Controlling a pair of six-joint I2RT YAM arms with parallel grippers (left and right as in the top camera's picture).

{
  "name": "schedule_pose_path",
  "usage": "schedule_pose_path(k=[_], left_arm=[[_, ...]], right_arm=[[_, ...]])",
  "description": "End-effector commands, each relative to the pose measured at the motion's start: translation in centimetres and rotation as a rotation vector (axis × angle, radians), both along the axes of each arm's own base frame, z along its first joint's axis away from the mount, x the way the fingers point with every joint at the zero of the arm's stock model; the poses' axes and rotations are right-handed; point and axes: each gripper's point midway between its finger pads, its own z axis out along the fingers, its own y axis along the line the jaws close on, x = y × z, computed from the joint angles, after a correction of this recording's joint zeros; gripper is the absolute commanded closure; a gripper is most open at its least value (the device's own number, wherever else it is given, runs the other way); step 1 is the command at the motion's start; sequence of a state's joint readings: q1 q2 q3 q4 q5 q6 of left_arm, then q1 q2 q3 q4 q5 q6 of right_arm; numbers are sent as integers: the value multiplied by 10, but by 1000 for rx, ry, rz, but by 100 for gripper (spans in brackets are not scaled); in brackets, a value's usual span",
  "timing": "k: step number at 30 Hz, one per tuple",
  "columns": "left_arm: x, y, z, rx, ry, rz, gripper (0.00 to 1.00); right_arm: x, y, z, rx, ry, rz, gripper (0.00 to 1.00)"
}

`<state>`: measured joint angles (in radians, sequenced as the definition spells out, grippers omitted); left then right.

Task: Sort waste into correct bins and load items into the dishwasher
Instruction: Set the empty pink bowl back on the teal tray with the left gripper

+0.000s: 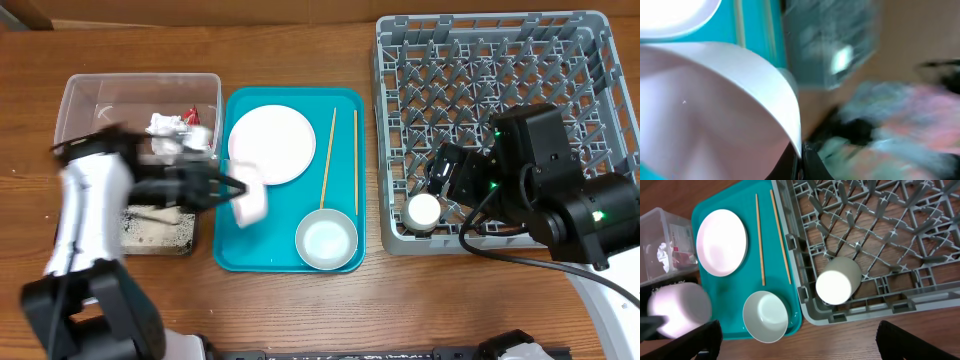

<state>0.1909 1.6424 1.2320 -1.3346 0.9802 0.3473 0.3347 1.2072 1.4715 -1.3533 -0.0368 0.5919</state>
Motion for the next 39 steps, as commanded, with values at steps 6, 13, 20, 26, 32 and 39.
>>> schedule_pose_path(k=[6,13,20,26,32,39], left_arm=[[1,1,-66,931,119,188,96],[4,-31,-72,1097,-24,194,96],[-2,-38,-82,1138,-7,166,82],[8,-29,-46,1146,-7,183,16],[18,-31,31,1087,-119,186,8],[-7,-36,138,960,-335,192,0]], right_arm=[[2,0,3,-1,-15,-7,0],[3,0,3,-1,-17,-7,0],[3,0,3,-1,-17,-6,0],[2,0,3,-2,-15,-6,0],[7,1,6,7,-38,-7,0],[7,1,6,7,-38,-7,0]])
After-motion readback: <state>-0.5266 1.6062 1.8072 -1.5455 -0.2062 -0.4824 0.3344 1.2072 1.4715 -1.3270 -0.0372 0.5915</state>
